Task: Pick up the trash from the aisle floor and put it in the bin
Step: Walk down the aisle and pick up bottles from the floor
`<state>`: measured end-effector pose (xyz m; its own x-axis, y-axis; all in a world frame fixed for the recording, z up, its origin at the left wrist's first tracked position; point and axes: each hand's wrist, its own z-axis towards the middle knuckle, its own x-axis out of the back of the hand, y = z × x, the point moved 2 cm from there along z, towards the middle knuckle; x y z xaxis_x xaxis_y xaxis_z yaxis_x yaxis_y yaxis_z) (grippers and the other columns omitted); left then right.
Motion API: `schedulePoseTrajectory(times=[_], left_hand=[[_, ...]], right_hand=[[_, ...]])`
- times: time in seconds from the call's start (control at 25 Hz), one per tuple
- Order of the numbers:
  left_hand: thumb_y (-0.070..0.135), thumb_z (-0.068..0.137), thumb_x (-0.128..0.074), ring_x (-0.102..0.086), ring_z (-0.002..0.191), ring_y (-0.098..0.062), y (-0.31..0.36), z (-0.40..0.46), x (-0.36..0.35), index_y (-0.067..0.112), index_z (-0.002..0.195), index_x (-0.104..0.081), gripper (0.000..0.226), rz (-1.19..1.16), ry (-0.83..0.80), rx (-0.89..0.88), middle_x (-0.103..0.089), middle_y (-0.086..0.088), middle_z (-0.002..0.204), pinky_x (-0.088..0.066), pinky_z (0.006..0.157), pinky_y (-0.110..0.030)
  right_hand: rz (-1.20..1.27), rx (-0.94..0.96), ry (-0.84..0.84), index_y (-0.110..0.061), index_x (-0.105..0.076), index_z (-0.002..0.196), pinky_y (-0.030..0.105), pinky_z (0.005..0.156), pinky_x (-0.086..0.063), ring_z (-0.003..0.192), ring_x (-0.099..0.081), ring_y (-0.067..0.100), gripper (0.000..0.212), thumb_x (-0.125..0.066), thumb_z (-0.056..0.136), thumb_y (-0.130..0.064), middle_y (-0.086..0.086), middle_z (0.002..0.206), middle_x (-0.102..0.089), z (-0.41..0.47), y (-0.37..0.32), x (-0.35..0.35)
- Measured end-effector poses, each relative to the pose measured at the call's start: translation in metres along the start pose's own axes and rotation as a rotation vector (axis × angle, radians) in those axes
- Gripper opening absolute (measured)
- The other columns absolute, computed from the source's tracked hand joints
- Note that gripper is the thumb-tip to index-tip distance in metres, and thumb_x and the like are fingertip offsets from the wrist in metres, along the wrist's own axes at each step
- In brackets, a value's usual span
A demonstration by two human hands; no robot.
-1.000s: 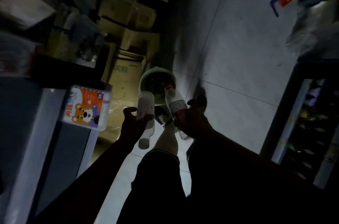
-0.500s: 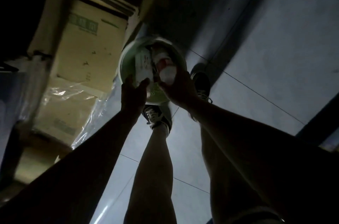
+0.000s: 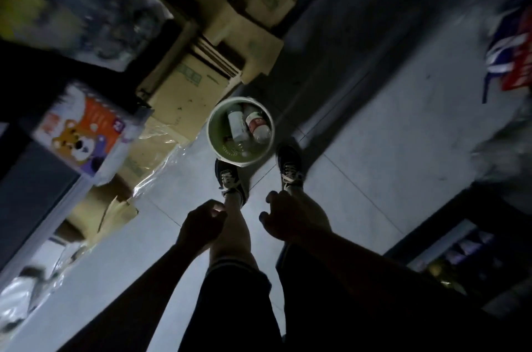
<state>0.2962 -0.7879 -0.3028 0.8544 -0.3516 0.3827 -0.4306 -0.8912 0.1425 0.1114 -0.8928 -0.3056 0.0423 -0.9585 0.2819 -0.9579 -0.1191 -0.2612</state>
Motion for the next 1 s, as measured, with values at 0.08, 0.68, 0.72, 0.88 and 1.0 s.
schedulePoseTrajectory(times=[0.08,0.68,0.72,0.88,1.0], left_hand=[[0.034,0.092,-0.060,-0.067,0.105,-0.021,0.019,-0.045,0.011,0.032,0.106,-0.069,0.017,-0.032,0.067,-0.037,-0.074,0.002,0.110,-0.050,0.089,-0.033],[0.037,0.092,-0.061,-0.065,0.080,-0.013,-0.024,-0.284,-0.057,0.029,0.111,-0.066,0.021,-0.542,0.420,0.086,-0.072,0.011,0.096,-0.052,0.077,-0.029],[0.038,0.092,-0.060,-0.067,0.085,-0.015,-0.034,-0.298,-0.076,0.029,0.114,-0.065,0.025,-0.572,0.446,0.130,-0.072,0.011,0.099,-0.053,0.080,-0.030],[0.040,0.096,-0.055,-0.067,0.103,-0.021,-0.063,-0.356,-0.174,0.025,0.123,-0.062,0.032,-0.740,0.530,0.282,-0.071,0.004,0.114,-0.052,0.084,-0.032],[0.041,0.099,-0.053,-0.064,0.110,-0.023,-0.068,-0.395,-0.252,0.021,0.127,-0.060,0.035,-0.908,0.545,0.361,-0.069,-0.001,0.122,-0.050,0.089,-0.034]], right_hand=[[-0.052,0.036,0.016,-0.011,-0.051,0.134,0.044,0.098,-0.051,0.122,-0.058,0.035,0.053,-0.050,0.093,-0.046,0.017,0.132,-0.058,-0.036,0.000,0.026],[-0.758,0.445,0.120,-0.016,-0.060,0.109,0.041,0.091,-0.050,0.115,-0.060,0.035,0.033,-0.049,0.093,-0.043,0.014,0.119,-0.063,-0.189,-0.061,0.092],[-0.810,0.471,0.083,-0.018,-0.060,0.109,0.041,0.092,-0.049,0.117,-0.059,0.033,0.032,-0.048,0.092,-0.043,0.012,0.121,-0.063,-0.196,-0.068,0.081],[-1.096,0.605,-0.068,-0.022,-0.059,0.124,0.038,0.101,-0.045,0.127,-0.054,0.031,0.039,-0.053,0.093,-0.045,0.009,0.133,-0.060,-0.227,-0.086,0.018],[-1.290,0.717,-0.118,-0.022,-0.058,0.131,0.039,0.104,-0.042,0.128,-0.052,0.030,0.045,-0.053,0.094,-0.046,0.009,0.135,-0.060,-0.260,-0.086,-0.031]])
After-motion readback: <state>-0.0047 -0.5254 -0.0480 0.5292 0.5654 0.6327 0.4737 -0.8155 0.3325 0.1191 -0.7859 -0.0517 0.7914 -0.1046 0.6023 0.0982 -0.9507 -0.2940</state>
